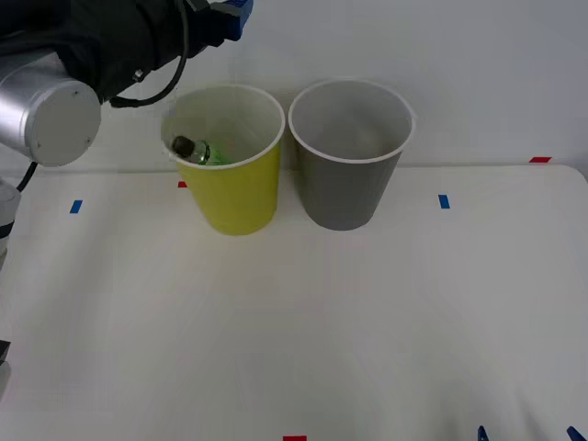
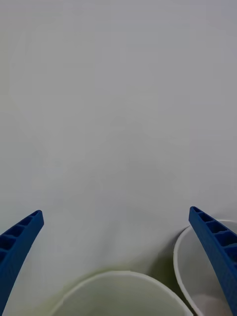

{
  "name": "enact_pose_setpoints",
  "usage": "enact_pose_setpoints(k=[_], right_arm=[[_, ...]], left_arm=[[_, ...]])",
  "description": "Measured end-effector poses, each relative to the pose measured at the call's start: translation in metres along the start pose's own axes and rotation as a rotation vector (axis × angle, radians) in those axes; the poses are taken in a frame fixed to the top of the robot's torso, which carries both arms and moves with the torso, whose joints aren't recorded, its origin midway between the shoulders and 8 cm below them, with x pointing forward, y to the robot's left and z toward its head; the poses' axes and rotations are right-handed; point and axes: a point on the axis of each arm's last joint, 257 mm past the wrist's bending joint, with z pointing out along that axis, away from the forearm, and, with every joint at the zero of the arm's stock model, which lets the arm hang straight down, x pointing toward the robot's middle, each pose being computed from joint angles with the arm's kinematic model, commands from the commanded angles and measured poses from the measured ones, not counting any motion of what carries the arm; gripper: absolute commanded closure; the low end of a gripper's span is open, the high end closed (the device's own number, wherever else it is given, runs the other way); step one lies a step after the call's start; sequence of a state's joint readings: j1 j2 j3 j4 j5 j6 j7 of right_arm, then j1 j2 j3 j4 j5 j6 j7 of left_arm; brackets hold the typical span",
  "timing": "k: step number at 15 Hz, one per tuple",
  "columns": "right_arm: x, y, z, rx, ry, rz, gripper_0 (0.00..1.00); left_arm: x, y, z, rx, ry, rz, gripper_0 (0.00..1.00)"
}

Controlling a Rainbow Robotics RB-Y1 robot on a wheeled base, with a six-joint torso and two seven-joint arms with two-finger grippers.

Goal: Put cans in the gray bin and PET bottles in the light green bin.

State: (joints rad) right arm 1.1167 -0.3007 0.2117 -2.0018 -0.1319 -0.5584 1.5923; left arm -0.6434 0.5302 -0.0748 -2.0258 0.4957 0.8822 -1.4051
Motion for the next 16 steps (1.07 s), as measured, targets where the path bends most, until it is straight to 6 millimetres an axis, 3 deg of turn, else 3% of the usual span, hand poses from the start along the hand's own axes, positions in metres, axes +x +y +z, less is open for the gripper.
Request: enact_pose_setpoints(k=[4, 10, 16], right_arm=[[0.000, 0.000, 0.000, 0.000, 0.000, 0.000, 0.00], [0.000, 0.000, 0.000, 0.000, 0.000, 0.000, 0.00], [0.000, 0.000, 0.000, 0.000, 0.000, 0.000, 0.00]], left_arm=[[0.019, 0.004, -0.053, -0.056, -0.027, 0.055, 0.00], [0.055, -0.015, -0.125, -0.111, -0.024, 0.016, 0.00], [0.124, -0.057, -0.155, -0.081, 0.082, -0.158, 0.00]])
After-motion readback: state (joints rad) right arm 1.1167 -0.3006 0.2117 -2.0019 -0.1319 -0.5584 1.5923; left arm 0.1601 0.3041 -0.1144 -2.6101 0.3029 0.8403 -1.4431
